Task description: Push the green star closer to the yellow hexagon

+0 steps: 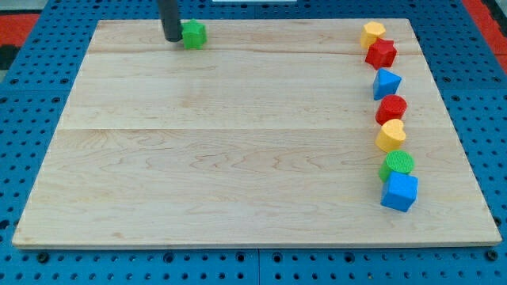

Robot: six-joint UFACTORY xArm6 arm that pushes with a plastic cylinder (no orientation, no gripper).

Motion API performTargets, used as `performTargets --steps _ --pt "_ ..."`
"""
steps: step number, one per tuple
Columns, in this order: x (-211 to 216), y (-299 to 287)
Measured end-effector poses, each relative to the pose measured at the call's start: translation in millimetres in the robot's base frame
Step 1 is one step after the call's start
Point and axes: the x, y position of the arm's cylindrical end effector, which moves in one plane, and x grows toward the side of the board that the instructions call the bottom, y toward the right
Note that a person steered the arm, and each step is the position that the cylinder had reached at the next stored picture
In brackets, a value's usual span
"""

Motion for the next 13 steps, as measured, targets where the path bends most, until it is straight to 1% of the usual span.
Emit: performTargets --steps 2,4,6,8,9,12,13 --pt "-26 36" --pt "-25 93" --pt "-3 102" --pt "-6 144" --pt "-20 152" --pt "-23 211" --pt "-24 241"
